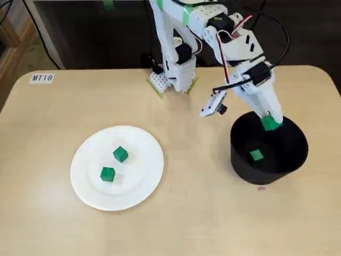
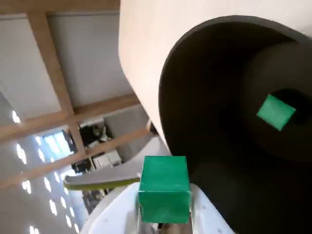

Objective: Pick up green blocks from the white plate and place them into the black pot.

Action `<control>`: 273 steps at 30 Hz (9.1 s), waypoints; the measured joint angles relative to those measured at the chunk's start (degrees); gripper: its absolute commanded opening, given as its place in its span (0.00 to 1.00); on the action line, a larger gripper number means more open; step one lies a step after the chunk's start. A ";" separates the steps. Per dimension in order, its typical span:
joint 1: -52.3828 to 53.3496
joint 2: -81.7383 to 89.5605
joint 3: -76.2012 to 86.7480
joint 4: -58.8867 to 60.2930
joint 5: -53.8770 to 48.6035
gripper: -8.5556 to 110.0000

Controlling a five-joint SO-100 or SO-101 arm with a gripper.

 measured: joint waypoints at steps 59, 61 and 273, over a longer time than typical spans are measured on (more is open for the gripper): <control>66.01 -35.51 -33.22 48.43 9.84 0.32; 66.45 -36.83 -33.31 48.96 9.67 0.30; -1.41 -0.62 -0.70 1.58 3.52 0.05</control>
